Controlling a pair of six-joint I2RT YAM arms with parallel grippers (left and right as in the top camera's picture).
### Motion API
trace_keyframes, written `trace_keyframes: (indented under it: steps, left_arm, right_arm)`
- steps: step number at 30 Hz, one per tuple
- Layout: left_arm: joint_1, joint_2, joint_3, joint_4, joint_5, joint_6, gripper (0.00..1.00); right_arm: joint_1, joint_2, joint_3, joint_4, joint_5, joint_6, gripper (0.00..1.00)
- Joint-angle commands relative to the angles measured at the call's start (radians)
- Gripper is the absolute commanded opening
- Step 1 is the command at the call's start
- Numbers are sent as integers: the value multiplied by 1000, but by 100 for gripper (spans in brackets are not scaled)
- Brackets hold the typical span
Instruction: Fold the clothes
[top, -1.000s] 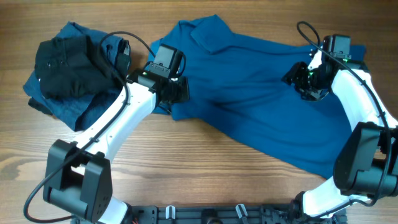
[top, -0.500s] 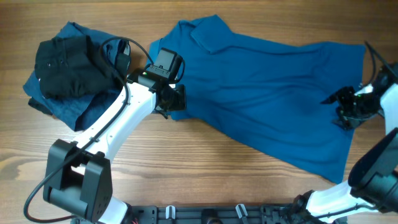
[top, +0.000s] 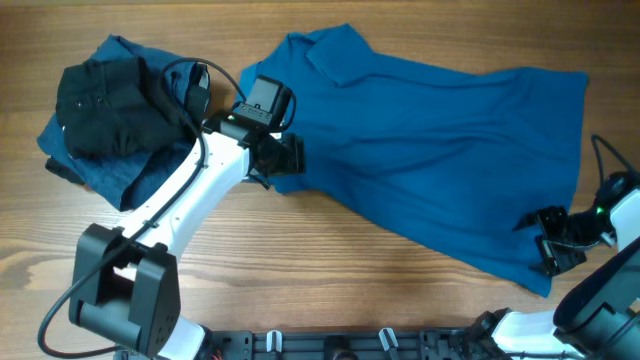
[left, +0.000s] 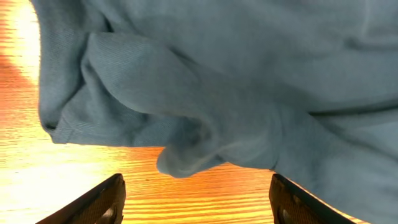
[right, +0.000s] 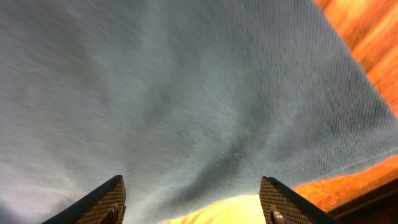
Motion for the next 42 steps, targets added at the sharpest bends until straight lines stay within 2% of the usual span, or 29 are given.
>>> trace_keyframes:
  steps: [1,3,16,17,18,19,20,21,29,35,39,42]
  left_arm:
    - [26,5,-5,2,-17,5,75]
    - [28,5,-5,3,-17,6,76]
    - [28,5,-5,2,-17,5,80]
    - [28,5,-5,-1,-17,5,80]
    - [28,5,-5,-5,-17,5,80]
    - [28,5,-5,-9,-17,5,81]
    - [28,5,-5,-13,-17,5,80]
    - [28,5,-5,-23,-17,5,81]
    - [28,5,-5,-51,-15,5,81]
    - [27,5,-5,-84,77,5,80]
    - [5,5,-15,-172,184,5,79]
    - [-65,5,-88,-198,220,-60,80]
  right_arm:
    - [-3,-59,-32,-5,40,0,71]
    - [-3,-61,-49,-3,86,27,74]
    - [-3,-61,-173,143,142,49,75]
    - [-4,-61,-173,154,161,49,67]
    - [-6,-61,-172,174,178,48,53]
    - [-9,-61,-172,190,182,48,31]
    - [-15,-61,-169,197,180,50,13]
    - [-27,-61,-152,200,181,48,4]
    - [-101,-62,43,97,121,18,5]
    - [-90,-61,45,125,68,0,4]
    - [-90,-61,45,129,68,0,4]
    - [-90,-61,45,135,45,-7,4]
